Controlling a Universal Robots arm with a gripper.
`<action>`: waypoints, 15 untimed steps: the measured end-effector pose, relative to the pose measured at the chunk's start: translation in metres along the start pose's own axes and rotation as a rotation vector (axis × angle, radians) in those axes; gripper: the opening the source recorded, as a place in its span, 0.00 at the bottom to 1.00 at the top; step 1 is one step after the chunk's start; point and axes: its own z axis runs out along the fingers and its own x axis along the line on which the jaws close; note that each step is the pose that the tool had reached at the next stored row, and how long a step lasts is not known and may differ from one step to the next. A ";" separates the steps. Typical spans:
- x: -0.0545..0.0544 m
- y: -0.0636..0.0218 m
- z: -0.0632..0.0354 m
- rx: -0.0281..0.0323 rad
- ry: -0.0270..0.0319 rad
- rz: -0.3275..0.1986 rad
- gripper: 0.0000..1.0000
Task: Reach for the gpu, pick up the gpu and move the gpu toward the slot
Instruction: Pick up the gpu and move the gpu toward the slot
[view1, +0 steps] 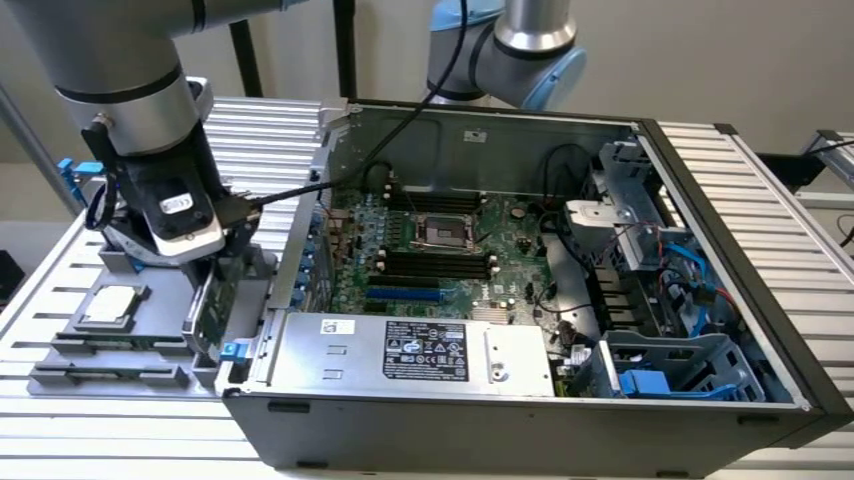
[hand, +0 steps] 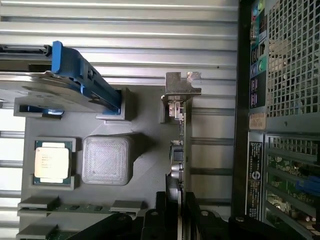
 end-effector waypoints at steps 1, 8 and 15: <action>0.000 0.0001 -0.0046 0.0000 0.0000 0.000 0.26; 0.000 0.0013 -0.0365 0.0000 -0.0001 0.000 0.26; -0.004 0.0022 -0.0681 0.0001 0.0000 0.000 0.26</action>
